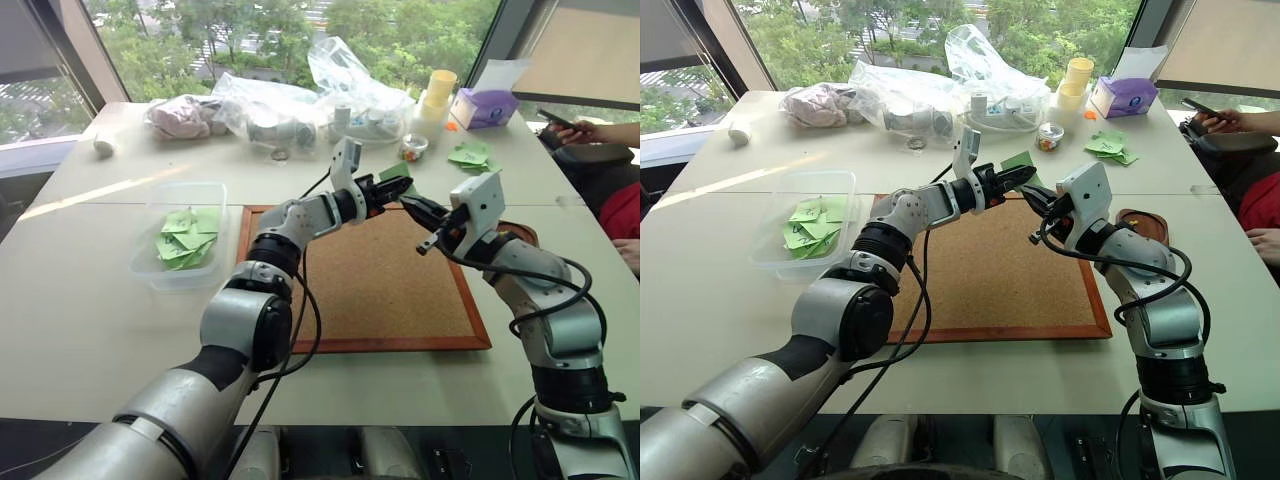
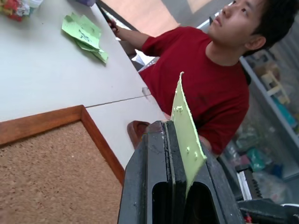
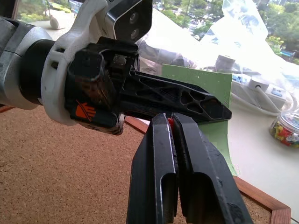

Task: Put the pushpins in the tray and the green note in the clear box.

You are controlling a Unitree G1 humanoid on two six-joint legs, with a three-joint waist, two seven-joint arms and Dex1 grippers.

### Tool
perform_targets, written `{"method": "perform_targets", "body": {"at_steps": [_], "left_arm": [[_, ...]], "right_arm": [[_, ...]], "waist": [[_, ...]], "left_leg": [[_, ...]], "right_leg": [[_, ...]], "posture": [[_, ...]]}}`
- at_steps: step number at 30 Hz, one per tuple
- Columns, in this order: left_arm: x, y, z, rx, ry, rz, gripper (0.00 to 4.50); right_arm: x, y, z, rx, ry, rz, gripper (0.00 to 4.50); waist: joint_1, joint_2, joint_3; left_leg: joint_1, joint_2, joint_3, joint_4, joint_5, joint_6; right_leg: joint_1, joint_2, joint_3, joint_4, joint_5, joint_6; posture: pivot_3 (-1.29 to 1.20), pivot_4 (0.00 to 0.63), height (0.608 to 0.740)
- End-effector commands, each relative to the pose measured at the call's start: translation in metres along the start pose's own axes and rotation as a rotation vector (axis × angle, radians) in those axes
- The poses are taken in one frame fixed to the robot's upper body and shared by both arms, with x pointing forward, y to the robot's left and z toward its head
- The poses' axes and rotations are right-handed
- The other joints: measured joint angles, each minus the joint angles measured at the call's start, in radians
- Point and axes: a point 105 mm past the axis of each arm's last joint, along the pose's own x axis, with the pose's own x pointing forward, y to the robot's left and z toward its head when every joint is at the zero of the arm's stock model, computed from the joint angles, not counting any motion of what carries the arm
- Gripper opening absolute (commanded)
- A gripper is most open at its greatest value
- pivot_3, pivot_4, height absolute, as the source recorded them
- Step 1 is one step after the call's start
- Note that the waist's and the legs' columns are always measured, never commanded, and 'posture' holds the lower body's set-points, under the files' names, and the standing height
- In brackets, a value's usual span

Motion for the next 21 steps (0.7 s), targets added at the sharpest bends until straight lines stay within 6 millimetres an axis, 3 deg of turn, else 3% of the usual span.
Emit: {"method": "perform_targets", "body": {"at_steps": [1,5,8,11,15,21], "left_arm": [[-0.007,0.005,0.006,0.052,-0.014,0.014,0.12],[-0.011,0.008,0.007,0.137,-0.004,0.024,0.12],[-0.016,0.002,0.010,0.426,0.058,-0.009,0.12],[-0.020,-0.009,0.009,0.597,0.111,-0.070,0.12],[-0.044,-0.029,-0.009,1.071,0.372,-0.238,0.12],[-0.051,-0.024,-0.012,1.226,0.467,-0.198,0.12]], "right_arm": [[-0.006,-0.007,0.027,0.012,-0.108,-0.046,0.00],[-0.009,-0.012,0.033,0.095,-0.149,-0.081,0.00],[-0.019,-0.037,0.033,0.189,-0.171,-0.198,0.00],[-0.026,-0.054,0.027,0.216,-0.146,-0.277,0.00],[-0.057,-0.113,-0.026,0.213,0.098,-0.577,0.00],[-0.079,-0.148,-0.073,0.201,0.266,-0.717,0.00]], "waist": [[0.000,0.000,0.000],[-0.001,0.000,0.000],[0.000,0.000,0.000],[0.003,0.000,0.000],[0.001,0.000,0.000],[-0.002,0.001,0.000]], "left_leg": [[0.000,0.000,0.000,0.000,0.000,0.000],[0.000,0.001,0.000,0.000,0.000,0.000],[0.000,0.001,0.000,0.000,0.000,0.000],[0.000,0.001,0.000,0.000,0.000,0.000],[0.000,0.000,0.002,0.000,0.000,0.000],[0.001,0.001,0.002,0.000,0.000,0.000]], "right_leg": [[0.000,0.000,0.000,0.000,0.000,0.000],[0.000,0.000,0.000,0.000,0.000,0.000],[0.000,0.000,0.000,0.000,0.000,0.000],[0.000,-0.001,0.000,0.000,0.000,0.000],[0.000,-0.001,0.001,0.000,0.000,0.000],[0.000,0.000,0.002,0.000,0.000,0.000]], "posture": [[0.00,0.150,0.738],[0.00,0.150,0.738],[0.00,0.150,0.738],[0.00,0.150,0.738],[0.00,0.150,0.738],[0.00,0.150,0.738]]}}
